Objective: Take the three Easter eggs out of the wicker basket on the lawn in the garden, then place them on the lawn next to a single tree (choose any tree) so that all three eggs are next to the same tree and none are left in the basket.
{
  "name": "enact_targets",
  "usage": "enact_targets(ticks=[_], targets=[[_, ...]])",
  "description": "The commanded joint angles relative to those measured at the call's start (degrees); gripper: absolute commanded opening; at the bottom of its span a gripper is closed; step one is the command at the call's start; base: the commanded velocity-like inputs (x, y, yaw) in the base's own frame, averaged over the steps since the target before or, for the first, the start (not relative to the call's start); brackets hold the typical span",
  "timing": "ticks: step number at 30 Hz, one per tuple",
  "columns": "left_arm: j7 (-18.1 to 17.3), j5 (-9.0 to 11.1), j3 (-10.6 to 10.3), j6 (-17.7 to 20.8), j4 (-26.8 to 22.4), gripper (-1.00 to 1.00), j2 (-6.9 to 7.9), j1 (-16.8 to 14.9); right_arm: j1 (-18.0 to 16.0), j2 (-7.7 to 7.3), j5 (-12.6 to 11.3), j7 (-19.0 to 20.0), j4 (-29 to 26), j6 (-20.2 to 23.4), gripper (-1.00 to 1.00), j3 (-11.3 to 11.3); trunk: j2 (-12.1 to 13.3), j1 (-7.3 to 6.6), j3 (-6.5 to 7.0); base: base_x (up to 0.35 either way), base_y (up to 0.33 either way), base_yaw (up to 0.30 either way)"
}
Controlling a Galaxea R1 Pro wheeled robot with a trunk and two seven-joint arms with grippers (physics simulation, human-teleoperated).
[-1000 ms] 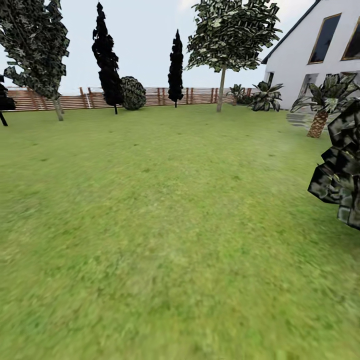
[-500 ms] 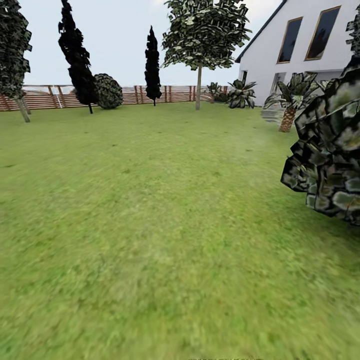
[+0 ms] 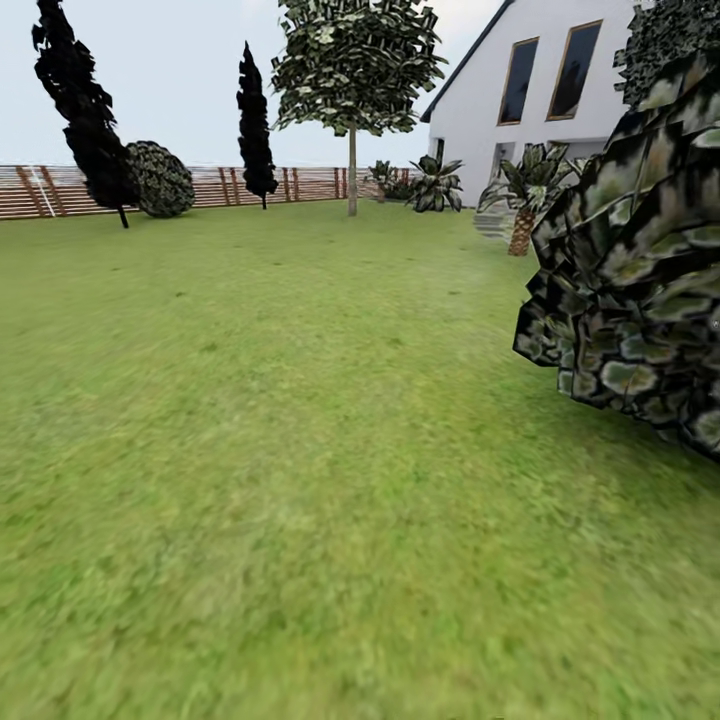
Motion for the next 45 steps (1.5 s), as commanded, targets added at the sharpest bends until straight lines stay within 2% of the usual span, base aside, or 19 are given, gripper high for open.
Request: enact_targets(ticks=[1, 45], targets=[[0.0, 0.0, 0.0, 0.0, 0.0, 1.00, 0.00, 0.0, 0.0, 0.00, 0.0, 0.0, 0.0, 0.0, 1.00, 0.0, 0.0, 0.00, -0.04, 0.000, 0.000, -0.272], [0.0, 0.0, 0.0, 0.0, 0.0, 1.00, 0.00, 0.0, 0.0, -0.62, 0.0, 0.0, -0.1, 0.0, 1.00, -0.1, 0.0, 0.00, -1.36, 0.000, 0.000, -0.278]])
